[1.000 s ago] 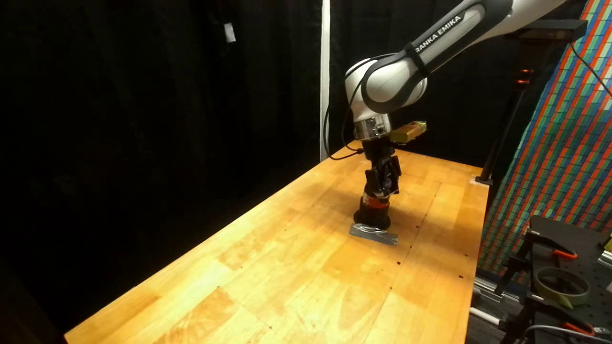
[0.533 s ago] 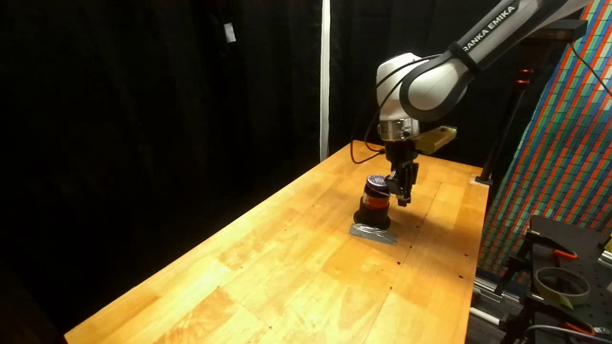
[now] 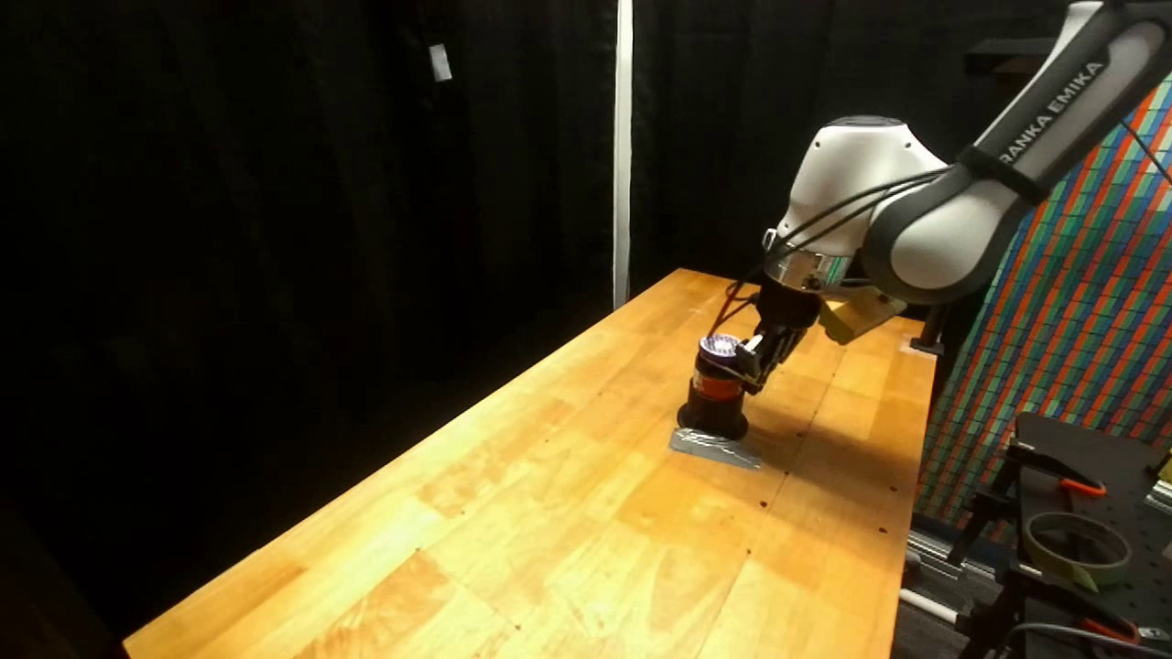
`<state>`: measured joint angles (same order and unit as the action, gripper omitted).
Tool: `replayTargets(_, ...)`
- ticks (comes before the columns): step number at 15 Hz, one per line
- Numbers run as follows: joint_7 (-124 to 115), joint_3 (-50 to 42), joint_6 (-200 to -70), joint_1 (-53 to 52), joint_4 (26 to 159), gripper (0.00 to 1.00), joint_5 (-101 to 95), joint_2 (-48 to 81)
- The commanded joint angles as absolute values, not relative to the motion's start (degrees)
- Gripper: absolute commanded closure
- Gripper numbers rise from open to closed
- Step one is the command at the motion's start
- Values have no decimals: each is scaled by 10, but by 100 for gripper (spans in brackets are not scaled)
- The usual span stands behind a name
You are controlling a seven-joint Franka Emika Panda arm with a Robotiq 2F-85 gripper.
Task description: Put the rubber band on the jar.
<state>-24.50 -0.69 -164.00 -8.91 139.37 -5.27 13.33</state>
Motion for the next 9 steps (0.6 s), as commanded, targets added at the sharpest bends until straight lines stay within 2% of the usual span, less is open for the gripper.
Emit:
replayTargets(1, -401, -140, -1750, -197, 1449, 85, -207, 108)
replayTargets(7, -673, -400, -1789, -397, 1405, 85, -501, 122)
replayTargets(9, -757, -455, -1812, -449, 1392, 86, -579, 127)
